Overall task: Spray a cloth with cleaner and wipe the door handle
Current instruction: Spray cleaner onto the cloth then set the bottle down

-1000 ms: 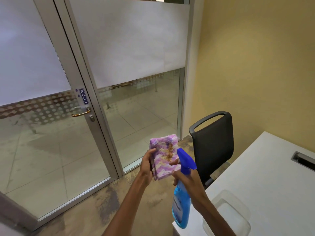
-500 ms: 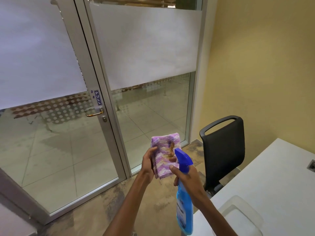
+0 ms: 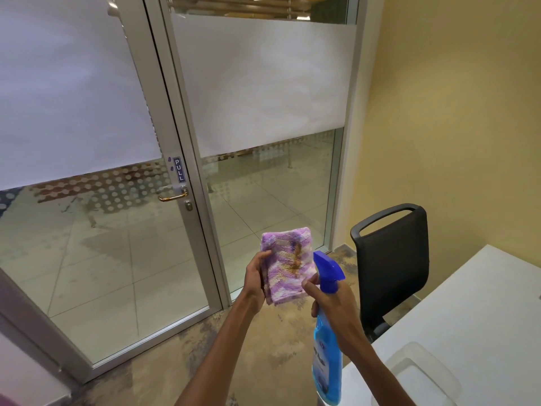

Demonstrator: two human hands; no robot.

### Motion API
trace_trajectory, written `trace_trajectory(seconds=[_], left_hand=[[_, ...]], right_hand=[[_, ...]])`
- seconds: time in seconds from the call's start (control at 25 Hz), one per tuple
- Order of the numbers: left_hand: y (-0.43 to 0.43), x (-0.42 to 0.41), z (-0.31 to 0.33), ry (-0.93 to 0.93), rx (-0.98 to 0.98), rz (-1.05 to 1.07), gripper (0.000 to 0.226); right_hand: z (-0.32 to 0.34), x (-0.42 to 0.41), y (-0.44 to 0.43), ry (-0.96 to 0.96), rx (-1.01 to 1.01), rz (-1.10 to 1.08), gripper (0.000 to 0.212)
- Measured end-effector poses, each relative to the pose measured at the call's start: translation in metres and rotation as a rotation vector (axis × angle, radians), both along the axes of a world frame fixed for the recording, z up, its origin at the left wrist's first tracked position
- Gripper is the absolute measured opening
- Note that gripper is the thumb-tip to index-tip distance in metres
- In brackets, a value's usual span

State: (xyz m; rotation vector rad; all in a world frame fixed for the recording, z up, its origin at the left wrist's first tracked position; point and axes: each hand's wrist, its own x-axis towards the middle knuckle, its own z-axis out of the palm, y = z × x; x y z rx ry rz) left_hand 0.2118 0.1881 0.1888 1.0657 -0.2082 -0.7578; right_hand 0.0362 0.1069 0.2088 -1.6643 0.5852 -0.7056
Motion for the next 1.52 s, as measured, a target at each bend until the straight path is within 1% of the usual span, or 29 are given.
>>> trace_trajectory(seconds=[0.16, 0.4, 0.6, 0.72, 0.88, 0.96, 1.04, 1.08, 1.24, 1.4, 1.52], left_hand=[[0.003, 0.003, 0.011, -0.021, 0.006, 0.01, 0.027], [0.008, 0.008, 0.032, -0.041, 0.007, 0.038, 0.021], [0.013, 0.02, 0.043, -0.045, -0.023, 0.042, 0.021], [0.015, 0.026, 0.046, -0.035, -0.04, 0.051, 0.022], [0.016, 0.03, 0.049, 0.004, -0.058, 0.052, 0.02], [0.017, 0.031, 0.047, 0.011, -0.072, 0.046, 0.019], [0.016, 0.03, 0.044, 0.01, -0.069, 0.041, 0.02], [0.016, 0.03, 0.042, 0.009, -0.065, 0.036, 0.02], [0.012, 0.025, 0.039, 0.024, -0.058, 0.009, 0.023], [0.004, 0.019, 0.039, 0.035, -0.056, -0.024, 0.025], [-0.005, 0.012, 0.036, 0.014, -0.033, -0.029, 0.028]], right_hand=[[0.014, 0.007, 0.006, 0.021, -0.025, 0.042, 0.011], [0.019, 0.018, 0.014, 0.106, -0.125, 0.059, 0.021], [0.016, 0.017, 0.013, 0.068, -0.07, 0.087, 0.01], [0.015, 0.016, 0.009, 0.082, -0.119, 0.055, 0.013], [0.016, 0.016, 0.003, 0.149, -0.185, 0.046, 0.025], [0.019, 0.014, 0.0, 0.121, -0.167, 0.044, 0.019], [0.023, 0.013, -0.004, 0.061, -0.106, 0.046, 0.011], [0.024, 0.013, -0.006, 0.041, -0.085, 0.041, 0.01], [0.028, 0.014, -0.017, 0.02, -0.071, 0.007, 0.018], [0.025, 0.007, -0.027, 0.068, -0.125, -0.039, 0.022], [0.025, -0.005, -0.032, 0.036, -0.094, -0.014, 0.018]])
